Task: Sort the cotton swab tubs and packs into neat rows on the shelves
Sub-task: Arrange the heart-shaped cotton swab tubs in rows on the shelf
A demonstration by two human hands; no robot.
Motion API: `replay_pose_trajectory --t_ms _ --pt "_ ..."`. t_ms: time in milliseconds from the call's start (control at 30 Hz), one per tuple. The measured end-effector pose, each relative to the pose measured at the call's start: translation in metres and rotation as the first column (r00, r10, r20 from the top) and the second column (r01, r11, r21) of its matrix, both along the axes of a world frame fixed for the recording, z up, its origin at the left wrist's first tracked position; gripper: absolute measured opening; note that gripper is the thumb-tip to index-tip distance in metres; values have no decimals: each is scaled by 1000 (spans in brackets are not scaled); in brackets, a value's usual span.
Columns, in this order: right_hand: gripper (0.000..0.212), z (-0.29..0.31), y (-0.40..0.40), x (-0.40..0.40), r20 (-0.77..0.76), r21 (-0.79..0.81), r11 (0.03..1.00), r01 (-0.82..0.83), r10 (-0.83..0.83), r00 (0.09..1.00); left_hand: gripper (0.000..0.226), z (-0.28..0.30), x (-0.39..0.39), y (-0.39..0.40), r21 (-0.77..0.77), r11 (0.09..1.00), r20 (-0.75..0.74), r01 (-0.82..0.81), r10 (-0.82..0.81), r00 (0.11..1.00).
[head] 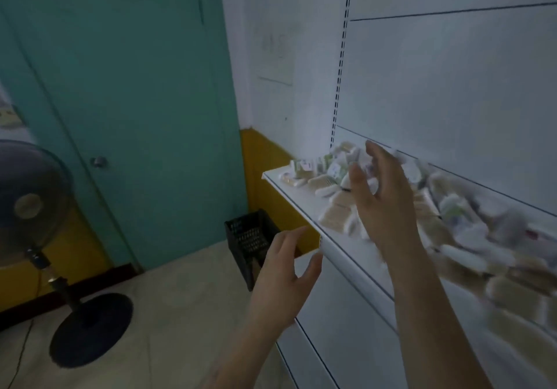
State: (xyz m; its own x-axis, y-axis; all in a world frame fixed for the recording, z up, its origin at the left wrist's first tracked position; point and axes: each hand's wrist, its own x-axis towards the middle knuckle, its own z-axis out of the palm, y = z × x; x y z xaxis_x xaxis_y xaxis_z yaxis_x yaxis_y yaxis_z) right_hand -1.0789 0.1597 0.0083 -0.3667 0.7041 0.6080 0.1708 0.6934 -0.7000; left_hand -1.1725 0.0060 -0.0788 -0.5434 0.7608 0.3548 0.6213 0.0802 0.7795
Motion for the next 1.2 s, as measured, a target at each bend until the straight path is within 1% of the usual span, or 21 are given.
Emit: replay_pose_trajectory --t_ms 67,133,267,333,433,533,600,700,767,833,900,967,1000,1067,1133,1200 --pt "53 4 24 -24 -16 -25 999 22 -23 1000 53 3 -30 24 25 1000 13 -1 1 1000" --pt "54 0 43 -44 6 -35 998 49 -49 999 59 1 -58 44 29 1000 24 -6 5 1000" --pt "53 -15 78 -76 77 -39 994 104 -101 992 52 -4 -111 86 21 1000 11 22 -23 1000" --pt "55 -21 95 -90 112 -69 984 162 -153 982 48 -5 -139 112 30 999 3 38 -39 999" --pt "60 -29 114 -109 194 -70 963 259 -242 951 41 -5 -179 151 55 995 -22 81 -80 997" --pt "67 -42 132 -124 332 -86 931 356 -310 891 44 -6 -212 189 81 989 -71 124 -119 990" --pt "71 -50 140 -130 444 -69 909 412 -342 828 50 -8 -229 213 90 984 -127 152 -140 982" --pt "75 -61 142 -138 615 -6 882 471 -368 697 58 -15 -247 241 7 980 -171 200 -196 966" --pt "77 -70 139 -142 676 0 872 490 -361 642 59 -23 -254 252 -43 968 -207 246 -250 946" --pt "73 -76 139 -143 675 30 854 520 -401 620 57 -28 -259 258 -72 957 -218 282 -291 932" --pt "66 -77 139 -145 652 53 837 545 -442 616 54 -27 -263 260 -69 945 -166 319 -326 931" --pt "64 -76 139 -147 639 58 831 554 -457 619 53 -23 -267 259 -55 934 -98 352 -356 929" --pt "64 -74 139 -149 626 44 832 553 -454 634 53 -20 -268 258 -44 932 -65 360 -362 930" --pt "66 -70 136 -150 545 -6 840 543 -453 705 53 -10 -269 251 17 931 10 365 -365 931" --pt "64 -62 132 -147 405 -43 852 521 -462 789 52 1 -266 243 102 922 80 375 -383 920" --pt "62 -53 122 -138 263 -56 844 534 -503 823 50 12 -256 237 152 900 135 410 -429 893"
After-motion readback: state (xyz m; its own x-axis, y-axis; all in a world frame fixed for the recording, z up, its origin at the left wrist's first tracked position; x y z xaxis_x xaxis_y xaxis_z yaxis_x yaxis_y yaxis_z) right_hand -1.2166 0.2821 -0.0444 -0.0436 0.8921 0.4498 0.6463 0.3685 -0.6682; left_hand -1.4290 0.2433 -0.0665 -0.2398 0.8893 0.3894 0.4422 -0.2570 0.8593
